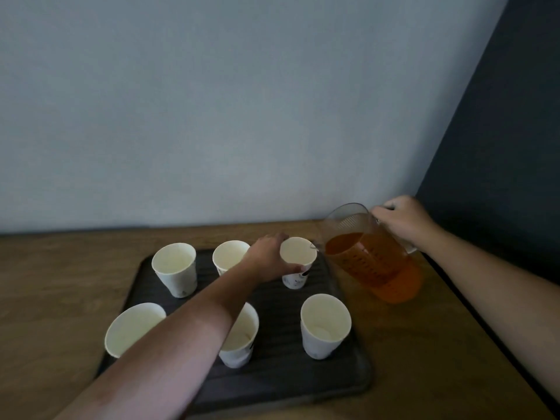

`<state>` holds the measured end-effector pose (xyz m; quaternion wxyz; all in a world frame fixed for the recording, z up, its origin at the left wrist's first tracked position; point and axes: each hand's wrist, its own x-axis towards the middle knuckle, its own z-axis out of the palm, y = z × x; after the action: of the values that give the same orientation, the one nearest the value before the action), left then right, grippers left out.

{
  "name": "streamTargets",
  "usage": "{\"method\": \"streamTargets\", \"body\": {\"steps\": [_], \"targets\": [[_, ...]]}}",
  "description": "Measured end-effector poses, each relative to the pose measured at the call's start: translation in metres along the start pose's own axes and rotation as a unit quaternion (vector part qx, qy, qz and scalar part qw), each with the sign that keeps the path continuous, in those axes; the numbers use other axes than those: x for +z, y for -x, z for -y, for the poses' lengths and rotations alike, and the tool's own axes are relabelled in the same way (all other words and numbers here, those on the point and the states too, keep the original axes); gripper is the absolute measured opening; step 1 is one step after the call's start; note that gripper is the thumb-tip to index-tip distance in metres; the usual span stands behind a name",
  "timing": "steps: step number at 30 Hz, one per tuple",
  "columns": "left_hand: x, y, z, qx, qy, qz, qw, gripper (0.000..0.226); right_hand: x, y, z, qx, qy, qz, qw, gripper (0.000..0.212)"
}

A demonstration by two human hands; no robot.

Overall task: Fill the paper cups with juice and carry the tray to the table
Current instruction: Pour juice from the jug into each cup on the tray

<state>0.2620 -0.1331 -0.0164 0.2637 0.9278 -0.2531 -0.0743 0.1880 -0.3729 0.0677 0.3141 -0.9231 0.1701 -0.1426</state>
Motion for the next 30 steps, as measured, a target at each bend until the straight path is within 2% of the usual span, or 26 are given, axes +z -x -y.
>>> {"method": "streamTargets", "body": {"steps": [9, 30], "targets": [[0.000, -0.001, 0.000, -0.015, -0.002, -0.003, 1.000, 0.076, 0.004, -0.011, -0.003, -0.022, 0.034, 0.006, 0.999, 0.032], [0.000, 0.004, 0.001, -0.007, -0.007, 0.000, 1.000, 0.079, -0.002, -0.017, 0.007, -0.061, 0.085, 0.013, 0.994, 0.043]]}}
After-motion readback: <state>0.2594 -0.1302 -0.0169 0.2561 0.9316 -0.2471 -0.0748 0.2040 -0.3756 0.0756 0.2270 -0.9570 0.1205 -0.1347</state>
